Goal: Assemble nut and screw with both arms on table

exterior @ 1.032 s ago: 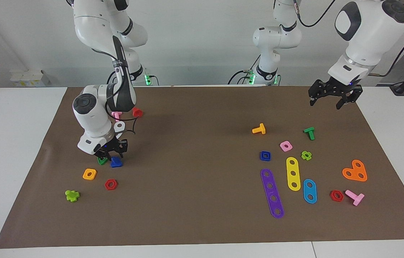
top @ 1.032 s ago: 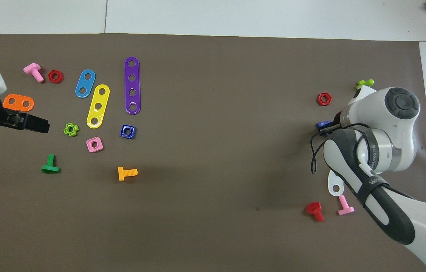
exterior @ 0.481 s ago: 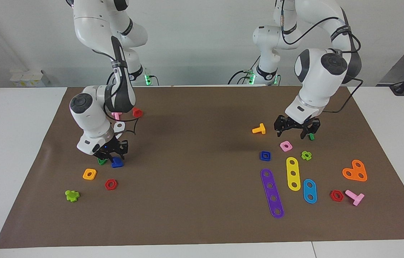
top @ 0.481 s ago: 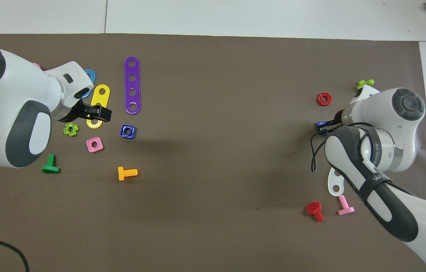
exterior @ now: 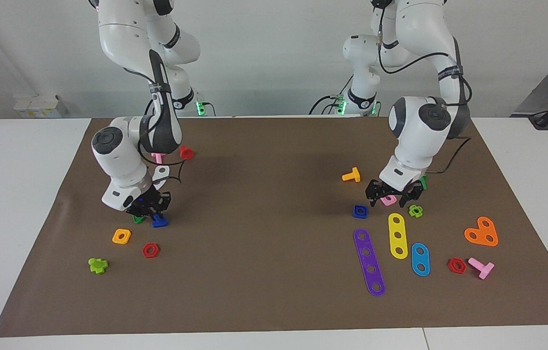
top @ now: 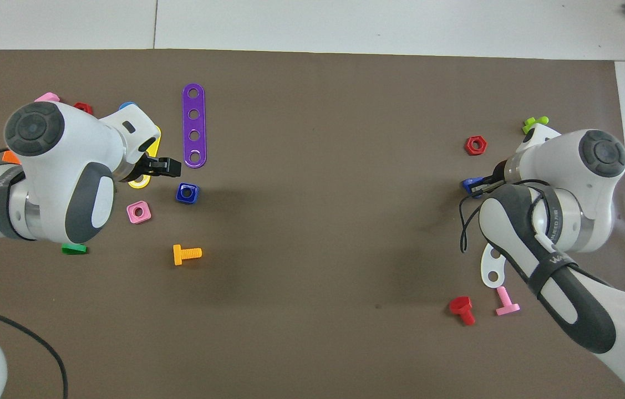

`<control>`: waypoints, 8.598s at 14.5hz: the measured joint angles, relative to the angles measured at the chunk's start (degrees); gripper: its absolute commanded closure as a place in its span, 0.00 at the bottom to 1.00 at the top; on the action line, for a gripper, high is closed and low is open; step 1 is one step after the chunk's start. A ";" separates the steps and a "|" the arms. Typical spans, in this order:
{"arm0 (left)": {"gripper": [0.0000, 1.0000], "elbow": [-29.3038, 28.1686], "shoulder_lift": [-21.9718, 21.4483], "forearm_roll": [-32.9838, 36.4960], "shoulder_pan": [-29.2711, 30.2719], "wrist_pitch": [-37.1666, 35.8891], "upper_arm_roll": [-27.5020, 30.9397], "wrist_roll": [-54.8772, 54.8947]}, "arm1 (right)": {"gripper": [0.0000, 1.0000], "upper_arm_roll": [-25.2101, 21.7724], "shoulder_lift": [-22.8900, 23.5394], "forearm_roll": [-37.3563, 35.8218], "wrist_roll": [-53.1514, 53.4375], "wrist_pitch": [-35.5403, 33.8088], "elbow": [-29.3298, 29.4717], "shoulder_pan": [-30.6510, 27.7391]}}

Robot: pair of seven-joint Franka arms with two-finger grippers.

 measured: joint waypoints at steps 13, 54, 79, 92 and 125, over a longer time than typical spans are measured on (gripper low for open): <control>0.12 -2.38 5.42 0.00 -2.58 4.73 -0.14 -0.56 | 1.00 0.97 4.96 -0.20 47.77 -10.21 21.02 25.23; 0.60 7.94 5.83 -6.36 -8.72 -4.32 -0.29 -0.67 | 0.00 -0.68 -15.59 -4.37 22.80 -47.35 25.26 -3.03; 0.62 22.82 16.31 -9.23 -20.60 -10.15 0.03 -11.67 | 0.00 0.02 -16.34 -4.37 19.92 -47.34 24.57 -2.98; 0.64 21.46 16.31 -9.22 -21.07 -10.05 0.42 -11.70 | 0.00 0.02 -16.38 -4.37 19.92 -47.34 24.56 -3.01; 0.07 31.56 7.96 -7.40 6.59 -27.34 4.32 12.49 | 0.00 0.06 -16.55 -5.15 19.41 -47.16 24.63 -3.00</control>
